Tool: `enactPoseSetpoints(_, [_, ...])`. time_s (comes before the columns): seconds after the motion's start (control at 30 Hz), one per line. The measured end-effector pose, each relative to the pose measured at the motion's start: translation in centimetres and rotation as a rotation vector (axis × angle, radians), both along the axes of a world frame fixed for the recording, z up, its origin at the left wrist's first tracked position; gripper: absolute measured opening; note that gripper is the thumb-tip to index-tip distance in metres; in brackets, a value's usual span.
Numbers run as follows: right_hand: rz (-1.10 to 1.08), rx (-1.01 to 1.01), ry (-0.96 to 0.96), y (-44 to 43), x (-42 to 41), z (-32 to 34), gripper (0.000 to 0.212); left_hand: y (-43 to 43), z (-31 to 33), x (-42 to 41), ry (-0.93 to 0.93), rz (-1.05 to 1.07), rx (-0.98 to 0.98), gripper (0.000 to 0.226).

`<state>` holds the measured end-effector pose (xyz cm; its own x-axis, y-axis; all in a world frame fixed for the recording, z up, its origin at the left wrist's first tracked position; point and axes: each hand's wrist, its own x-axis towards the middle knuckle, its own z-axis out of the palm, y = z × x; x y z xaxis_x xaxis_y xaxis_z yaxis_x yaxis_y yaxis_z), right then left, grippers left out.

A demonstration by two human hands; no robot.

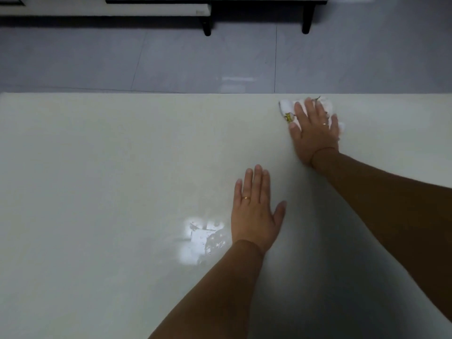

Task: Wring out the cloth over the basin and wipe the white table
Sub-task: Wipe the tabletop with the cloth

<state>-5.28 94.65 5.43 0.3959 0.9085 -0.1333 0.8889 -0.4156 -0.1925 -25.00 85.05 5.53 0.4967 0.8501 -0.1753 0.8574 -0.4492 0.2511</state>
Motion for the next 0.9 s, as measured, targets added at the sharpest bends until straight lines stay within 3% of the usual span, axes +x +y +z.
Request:
enactPoseSetpoints(0.13, [-0.191,0.006,0.005,3.0,-4.8,-0.1,0.054,-0.2,-0.9,0.1,0.013,0.020,0.025,0.071])
enactPoseSetpoints(0.27, [0.259,0.030,0.047,5.2,-10.7,0.1,0.053,-0.3,-0.9,0.1,0.050,0.010,0.010,0.073])
enactPoseSetpoints(0.4, [0.552,0.042,0.023,3.9,-6.5,0.5,0.052,-0.2,-0.6,0.1,0.046,0.040,-0.004,0.072])
enactPoseSetpoints(0.47, [0.458,0.050,-0.061,2.5,-1.8,0.3,0.052,-0.1,-0.6,0.1,0.045,0.030,0.004,0.072])
enactPoseSetpoints(0.6, [-0.004,0.029,-0.034,-0.9,7.7,0.3,0.052,-0.3,-0.4,0.1,0.019,0.018,0.013,0.072])
enactPoseSetpoints(0.73, [-0.327,0.000,0.009,-0.5,6.9,0.3,0.054,-0.3,-0.4,0.3,0.036,0.022,0.034,0.072])
enactPoseSetpoints(0.8, [-0.241,0.012,0.004,0.2,3.4,0.2,0.055,-0.3,-0.4,0.3,0.061,0.020,0.039,0.072])
enactPoseSetpoints(0.9, [0.175,0.016,-0.032,-1.0,0.3,0.5,0.054,-0.4,-0.5,0.3,0.089,0.020,0.050,0.073])
